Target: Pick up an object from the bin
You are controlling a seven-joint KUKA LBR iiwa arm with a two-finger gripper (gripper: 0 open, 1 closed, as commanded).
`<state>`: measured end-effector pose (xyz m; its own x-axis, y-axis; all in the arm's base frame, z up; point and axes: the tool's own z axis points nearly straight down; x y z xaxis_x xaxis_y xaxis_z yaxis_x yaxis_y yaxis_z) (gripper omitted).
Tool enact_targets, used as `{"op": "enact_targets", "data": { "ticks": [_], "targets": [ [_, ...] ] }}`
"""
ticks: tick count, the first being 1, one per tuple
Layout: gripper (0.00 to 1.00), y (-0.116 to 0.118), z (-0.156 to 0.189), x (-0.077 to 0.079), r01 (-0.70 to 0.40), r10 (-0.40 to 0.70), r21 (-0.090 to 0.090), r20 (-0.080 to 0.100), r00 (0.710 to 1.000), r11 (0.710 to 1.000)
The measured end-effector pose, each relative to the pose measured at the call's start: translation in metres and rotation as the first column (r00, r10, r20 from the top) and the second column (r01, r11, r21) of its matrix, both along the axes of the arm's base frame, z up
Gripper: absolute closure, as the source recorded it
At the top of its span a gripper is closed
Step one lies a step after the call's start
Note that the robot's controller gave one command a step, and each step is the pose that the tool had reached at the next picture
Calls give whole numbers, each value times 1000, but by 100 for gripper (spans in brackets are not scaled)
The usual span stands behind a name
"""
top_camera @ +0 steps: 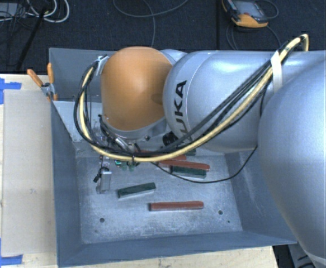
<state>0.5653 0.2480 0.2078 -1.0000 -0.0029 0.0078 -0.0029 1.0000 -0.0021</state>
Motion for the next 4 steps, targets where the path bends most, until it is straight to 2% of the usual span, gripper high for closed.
{"op": "enact_targets", "data": {
  "ticks": [1,2,3,4],
  "targets": [
    [0,-55,-34,-40,-30,30,-2,1,1000,1000],
    [0,-93,-141,0,-346,346,2,2,938,938],
    [100,-92,-138,1,-342,342,3,6,940,940],
    [100,-79,1,-18,-368,368,2,15,930,930]
  ]
}}
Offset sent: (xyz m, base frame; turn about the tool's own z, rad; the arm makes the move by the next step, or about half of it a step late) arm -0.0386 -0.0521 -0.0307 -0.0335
